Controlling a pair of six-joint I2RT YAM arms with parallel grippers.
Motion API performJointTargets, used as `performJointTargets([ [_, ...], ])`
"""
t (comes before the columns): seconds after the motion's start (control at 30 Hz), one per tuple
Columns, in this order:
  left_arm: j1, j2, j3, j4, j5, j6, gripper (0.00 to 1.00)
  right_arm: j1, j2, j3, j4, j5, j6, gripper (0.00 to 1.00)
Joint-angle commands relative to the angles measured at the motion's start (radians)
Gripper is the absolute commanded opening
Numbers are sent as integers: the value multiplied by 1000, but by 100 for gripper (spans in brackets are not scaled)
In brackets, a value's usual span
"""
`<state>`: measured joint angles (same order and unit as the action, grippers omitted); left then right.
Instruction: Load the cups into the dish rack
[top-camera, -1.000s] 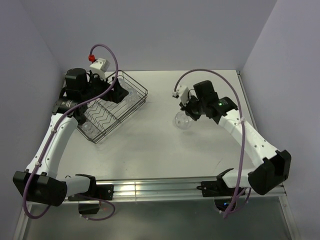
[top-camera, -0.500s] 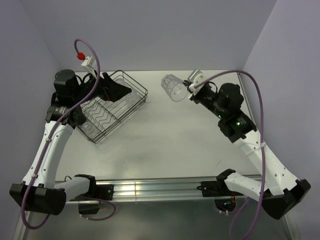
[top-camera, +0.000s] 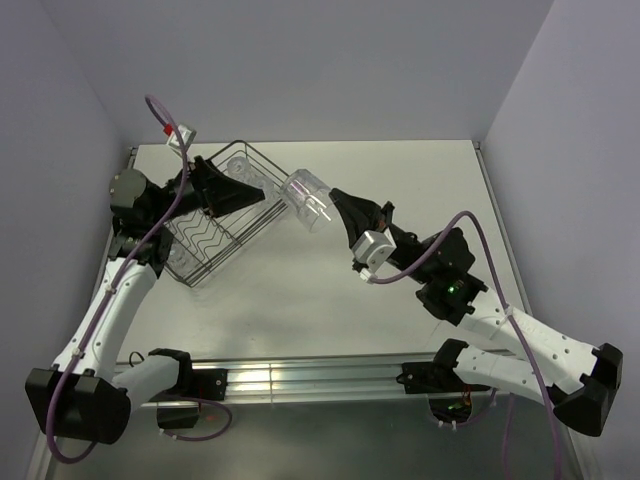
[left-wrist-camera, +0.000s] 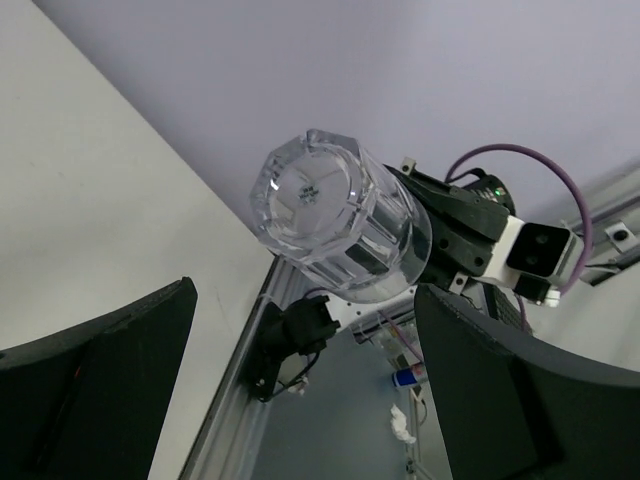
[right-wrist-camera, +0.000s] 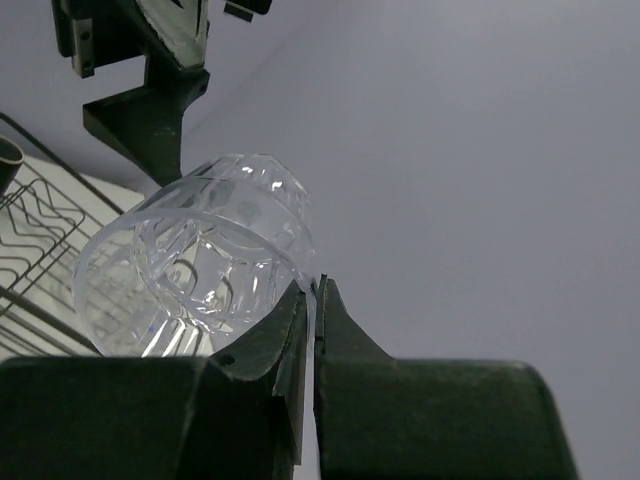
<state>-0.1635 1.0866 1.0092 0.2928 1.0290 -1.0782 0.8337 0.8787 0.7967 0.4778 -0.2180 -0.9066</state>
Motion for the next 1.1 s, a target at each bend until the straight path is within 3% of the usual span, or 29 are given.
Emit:
performJointTargets([
  [0.0,-5,-37,-49,224,60,-133,99,34,-30,-1,189,35,-60,0],
  [0.13,-33,-42,-156,430,59,-290,99,67,-26,-4,203,54,-64,0],
  [0.63,-148,-27,-133,466,-20,-308,99,151,-38,-40,196,65,-120,0],
  [1.07,-159,-8,-153,611,-37,-402,99,219,-41,-57,173,92,-126,0],
])
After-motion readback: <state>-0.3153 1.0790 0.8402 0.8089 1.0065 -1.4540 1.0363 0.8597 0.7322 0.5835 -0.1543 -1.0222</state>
